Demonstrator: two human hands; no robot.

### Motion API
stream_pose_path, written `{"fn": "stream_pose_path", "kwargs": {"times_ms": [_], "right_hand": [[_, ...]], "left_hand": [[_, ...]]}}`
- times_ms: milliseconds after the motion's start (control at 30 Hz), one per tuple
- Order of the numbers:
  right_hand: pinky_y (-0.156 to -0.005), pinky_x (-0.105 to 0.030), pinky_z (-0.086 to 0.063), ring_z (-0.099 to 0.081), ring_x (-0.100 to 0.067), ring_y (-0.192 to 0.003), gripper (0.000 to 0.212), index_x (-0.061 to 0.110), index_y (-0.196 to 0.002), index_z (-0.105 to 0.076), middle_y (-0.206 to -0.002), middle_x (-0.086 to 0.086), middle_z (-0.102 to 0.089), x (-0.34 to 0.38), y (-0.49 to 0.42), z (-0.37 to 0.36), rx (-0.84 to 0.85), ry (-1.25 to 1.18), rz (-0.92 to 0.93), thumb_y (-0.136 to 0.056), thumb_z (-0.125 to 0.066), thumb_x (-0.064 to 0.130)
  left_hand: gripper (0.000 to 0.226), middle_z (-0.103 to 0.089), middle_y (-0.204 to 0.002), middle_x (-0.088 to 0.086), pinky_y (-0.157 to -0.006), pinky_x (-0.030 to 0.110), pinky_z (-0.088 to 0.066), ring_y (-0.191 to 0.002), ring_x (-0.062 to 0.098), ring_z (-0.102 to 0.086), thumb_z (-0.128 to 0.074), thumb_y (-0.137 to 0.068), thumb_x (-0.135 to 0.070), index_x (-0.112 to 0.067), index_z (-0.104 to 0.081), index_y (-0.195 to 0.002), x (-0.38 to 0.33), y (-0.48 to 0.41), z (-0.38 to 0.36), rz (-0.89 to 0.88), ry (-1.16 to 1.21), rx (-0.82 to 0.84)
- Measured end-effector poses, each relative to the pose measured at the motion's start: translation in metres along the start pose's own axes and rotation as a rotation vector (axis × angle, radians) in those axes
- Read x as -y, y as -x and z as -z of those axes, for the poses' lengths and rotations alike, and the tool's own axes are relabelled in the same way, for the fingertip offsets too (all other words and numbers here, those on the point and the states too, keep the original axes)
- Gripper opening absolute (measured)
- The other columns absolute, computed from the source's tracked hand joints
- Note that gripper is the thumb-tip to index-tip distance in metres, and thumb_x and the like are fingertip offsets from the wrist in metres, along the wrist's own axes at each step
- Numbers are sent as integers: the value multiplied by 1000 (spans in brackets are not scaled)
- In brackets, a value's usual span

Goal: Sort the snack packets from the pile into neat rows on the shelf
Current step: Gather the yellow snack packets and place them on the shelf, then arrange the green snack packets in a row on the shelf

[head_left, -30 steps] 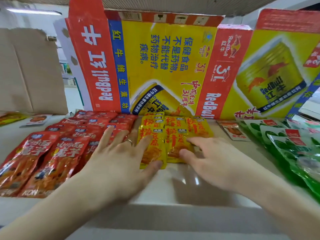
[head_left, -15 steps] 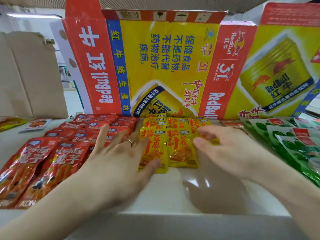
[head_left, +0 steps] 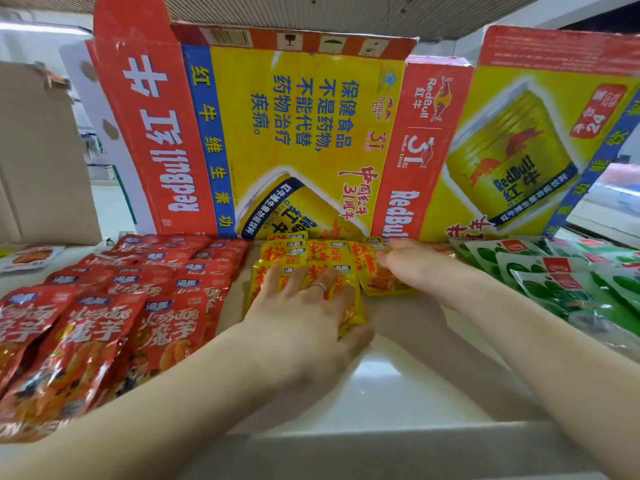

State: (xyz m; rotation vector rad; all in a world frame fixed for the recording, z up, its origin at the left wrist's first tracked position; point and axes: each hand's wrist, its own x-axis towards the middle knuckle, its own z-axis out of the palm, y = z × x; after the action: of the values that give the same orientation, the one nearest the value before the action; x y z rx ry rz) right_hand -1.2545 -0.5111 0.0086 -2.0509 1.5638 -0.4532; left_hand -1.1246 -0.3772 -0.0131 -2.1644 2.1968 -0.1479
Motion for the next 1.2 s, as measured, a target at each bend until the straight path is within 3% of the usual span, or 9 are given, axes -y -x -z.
{"fn": "stream_pose_path", "kwargs": {"times_ms": [233, 300, 500, 567, 633, 733, 933, 1100, 1200], "right_hand": [[-93, -33, -36, -47, -22, -115, 35, 18, -131, -53, -135, -6, -52, -12, -7, -5, -20, -36, 55, -97, -47, 25], [-93, -32, -35, -46, -22, -121, 40, 20, -134, -51, -137, -4, -50, -14, -7, -6, -22, -30, 65, -95, -49, 27], [-105, -33, -37, -46, -25, -128, 43, 24, -139, -45, -141, 0, -51, -15, 26, 7, -162, 47, 178, -97, -49, 34], [-114, -36, -29, -36, -22, -138, 46, 26, -144, -39, -149, 0, -43, -18, 58, 8, -243, 161, 257, -99, -46, 36], [-121, -33, -13, -16, -15, -148, 56, 25, -152, -24, -160, 4, -25, -26, 87, 6, -307, 284, 335, -101, -41, 39], [-121, -25, 3, 4, -7, -150, 65, 25, -157, -8, -164, 7, -3, -43, 119, 7, -344, 345, 324, -101, -36, 44], [-108, -12, 12, 9, 3, -146, 64, 28, -157, -6, -163, 15, 1, -85, 147, 35, -376, 330, 281, -101, -33, 47], [-113, -12, 9, 10, 8, -144, 63, 32, -156, -11, -162, 19, -1, -128, 147, 61, -371, 291, 316, -99, -33, 48], [-95, 2, 20, 15, 17, -131, 63, 36, -155, -7, -159, 24, 2, -155, 143, 79, -293, 276, 327, -99, -31, 50]], "left_hand": [[66, 5, -165, -11, -123, 47, 3, -152, 20, 9, -15, -96, -68, -40, -7, -155, 6, 5, -7, -10, 63, -21], [65, 3, -166, -10, -123, 47, 2, -152, 20, 7, -16, -96, -68, -40, -10, -155, 5, 4, -7, -7, 72, -30], [74, -28, -159, -11, -119, 39, -17, -144, 15, -26, -4, -87, -69, -35, -31, -147, -3, 8, 6, -42, 100, -314], [79, -29, -159, -10, -119, 38, -17, -145, 15, -27, -2, -85, -69, -33, -31, -148, -8, 12, 11, -60, 125, -365], [77, -21, -162, -11, -121, 37, -12, -148, 13, -19, -4, -87, -69, -33, -24, -152, -14, 16, 13, -82, 138, -367], [78, -13, -164, -12, -123, 36, -9, -150, 12, -11, -4, -86, -70, -34, -17, -153, -28, 21, 16, -124, 141, -356], [82, -10, -163, -16, -120, 32, -9, -149, 10, -11, -1, -81, -71, -34, -10, -154, -63, 19, 11, -176, 133, -287], [83, -9, -162, -19, -118, 28, -11, -148, 7, -11, 5, -79, -73, -37, -8, -153, -107, 10, 6, -140, 165, -291], [87, -5, -163, -18, -117, 28, -14, -148, 8, -11, 7, -75, -75, -38, -4, -153, -141, 4, 6, -71, 182, -266]]}}
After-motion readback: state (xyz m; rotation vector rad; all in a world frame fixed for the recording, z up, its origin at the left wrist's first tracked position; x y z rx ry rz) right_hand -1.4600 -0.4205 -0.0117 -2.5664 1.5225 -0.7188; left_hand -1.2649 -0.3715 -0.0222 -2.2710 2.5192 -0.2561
